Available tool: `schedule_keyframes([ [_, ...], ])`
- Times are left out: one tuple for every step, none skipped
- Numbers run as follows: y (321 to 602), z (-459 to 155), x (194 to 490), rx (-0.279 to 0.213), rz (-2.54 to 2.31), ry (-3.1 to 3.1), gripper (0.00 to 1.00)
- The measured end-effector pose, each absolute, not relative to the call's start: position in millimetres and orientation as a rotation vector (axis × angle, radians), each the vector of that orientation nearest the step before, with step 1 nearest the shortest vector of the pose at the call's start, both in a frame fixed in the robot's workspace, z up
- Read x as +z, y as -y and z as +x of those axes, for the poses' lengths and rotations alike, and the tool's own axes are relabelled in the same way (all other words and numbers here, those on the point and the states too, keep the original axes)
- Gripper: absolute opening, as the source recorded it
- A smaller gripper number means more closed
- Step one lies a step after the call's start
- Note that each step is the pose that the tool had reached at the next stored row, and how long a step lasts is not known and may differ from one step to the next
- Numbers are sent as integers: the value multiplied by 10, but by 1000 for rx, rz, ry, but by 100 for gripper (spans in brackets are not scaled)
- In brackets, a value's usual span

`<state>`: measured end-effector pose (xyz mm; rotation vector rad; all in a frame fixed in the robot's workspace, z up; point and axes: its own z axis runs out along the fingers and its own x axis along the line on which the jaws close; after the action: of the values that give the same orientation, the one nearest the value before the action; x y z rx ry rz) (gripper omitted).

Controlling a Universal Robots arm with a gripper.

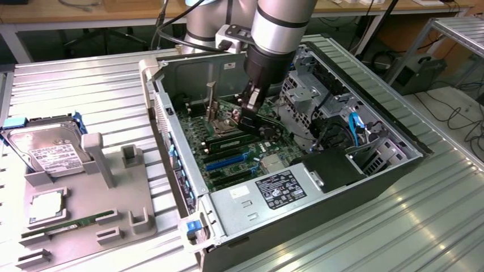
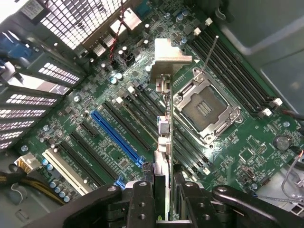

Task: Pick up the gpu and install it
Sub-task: 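Insert the gpu into the slot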

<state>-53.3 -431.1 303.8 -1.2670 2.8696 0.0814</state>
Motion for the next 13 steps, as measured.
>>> schedule_keyframes([
  [4311,-533,3038,81,-1275,-2866,26],
  [4311,-534,3038,81,-1292,-2859,26],
  [4311,-533,3038,82,-1302,-2855,26],
  [4311,-533,3038,82,-1310,-2851,26],
  [4311,-533,3038,82,-1318,-2847,26],
  [4311,-534,3038,82,-1326,-2844,26],
  [4311,-533,3038,82,-1334,-2840,26],
  [4311,-533,3038,82,-1342,-2837,26],
  [4311,-533,3038,82,-1350,-2833,26],
  [4311,-533,3038,82,-1357,-2830,26],
  [4311,-534,3038,82,-1364,-2827,26],
  [4311,-534,3039,82,-1372,-2823,26],
  [4311,-533,3038,82,-1379,-2820,26],
])
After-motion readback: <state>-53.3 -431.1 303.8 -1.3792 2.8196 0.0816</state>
